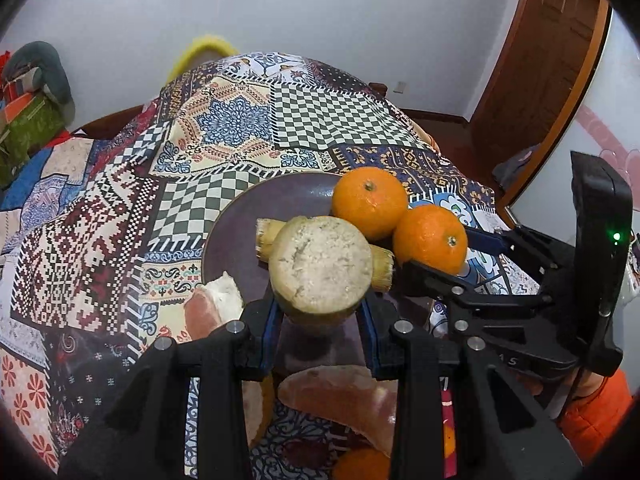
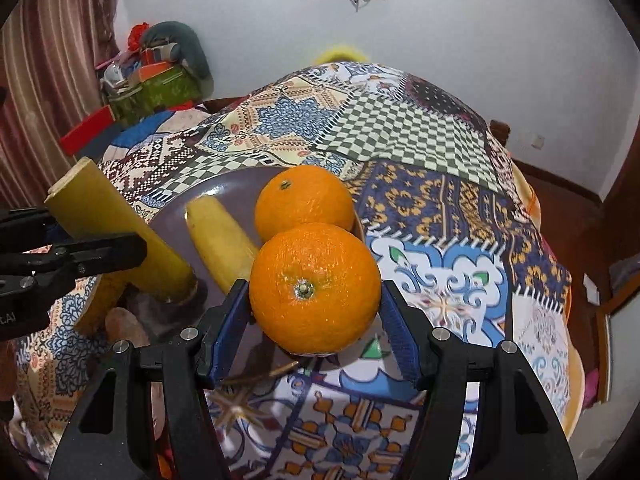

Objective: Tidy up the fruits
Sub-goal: 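Carry the gourd with the left tool while the right tool carries the orange to the plate, then release the orange on the plate with the right tool while the left tool sets the gourd down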

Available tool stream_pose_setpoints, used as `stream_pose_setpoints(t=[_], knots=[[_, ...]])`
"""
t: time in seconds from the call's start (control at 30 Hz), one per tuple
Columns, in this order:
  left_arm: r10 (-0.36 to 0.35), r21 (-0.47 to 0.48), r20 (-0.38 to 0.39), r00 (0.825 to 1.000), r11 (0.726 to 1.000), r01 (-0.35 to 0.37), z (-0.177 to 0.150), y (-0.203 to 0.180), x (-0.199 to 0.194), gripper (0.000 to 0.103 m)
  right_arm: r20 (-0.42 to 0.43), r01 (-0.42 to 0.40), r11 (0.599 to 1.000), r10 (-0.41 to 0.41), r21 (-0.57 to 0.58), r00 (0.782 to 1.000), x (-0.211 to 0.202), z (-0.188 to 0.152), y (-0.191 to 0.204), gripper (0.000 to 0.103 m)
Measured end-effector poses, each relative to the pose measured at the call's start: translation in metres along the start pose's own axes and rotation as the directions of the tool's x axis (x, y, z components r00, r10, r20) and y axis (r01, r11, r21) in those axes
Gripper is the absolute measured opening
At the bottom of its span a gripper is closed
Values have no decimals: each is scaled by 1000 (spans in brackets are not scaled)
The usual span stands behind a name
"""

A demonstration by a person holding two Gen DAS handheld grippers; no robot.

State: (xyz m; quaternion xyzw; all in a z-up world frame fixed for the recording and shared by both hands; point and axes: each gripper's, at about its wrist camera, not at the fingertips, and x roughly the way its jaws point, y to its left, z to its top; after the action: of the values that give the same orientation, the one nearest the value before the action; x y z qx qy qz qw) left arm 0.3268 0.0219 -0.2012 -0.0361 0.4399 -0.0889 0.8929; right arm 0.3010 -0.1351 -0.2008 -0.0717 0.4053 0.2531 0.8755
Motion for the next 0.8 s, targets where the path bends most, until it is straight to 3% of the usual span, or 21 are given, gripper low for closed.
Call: stream_pose_setpoints(t=[0.13,0.27,0.8], knots=[[16,16,-4,1000,1000,-16,1,-1,6,34,-24,-48,999,48,3,999,9,2,4,61],[19,5,-13,1000,1000,-19,4,1,14,34,-17,-9,999,8,-45,1000,10,1,14,61],[39,9,-20,999,999,-38,23,0,29,34,-32,-28,999,27,-38,999,4,1,11,62]])
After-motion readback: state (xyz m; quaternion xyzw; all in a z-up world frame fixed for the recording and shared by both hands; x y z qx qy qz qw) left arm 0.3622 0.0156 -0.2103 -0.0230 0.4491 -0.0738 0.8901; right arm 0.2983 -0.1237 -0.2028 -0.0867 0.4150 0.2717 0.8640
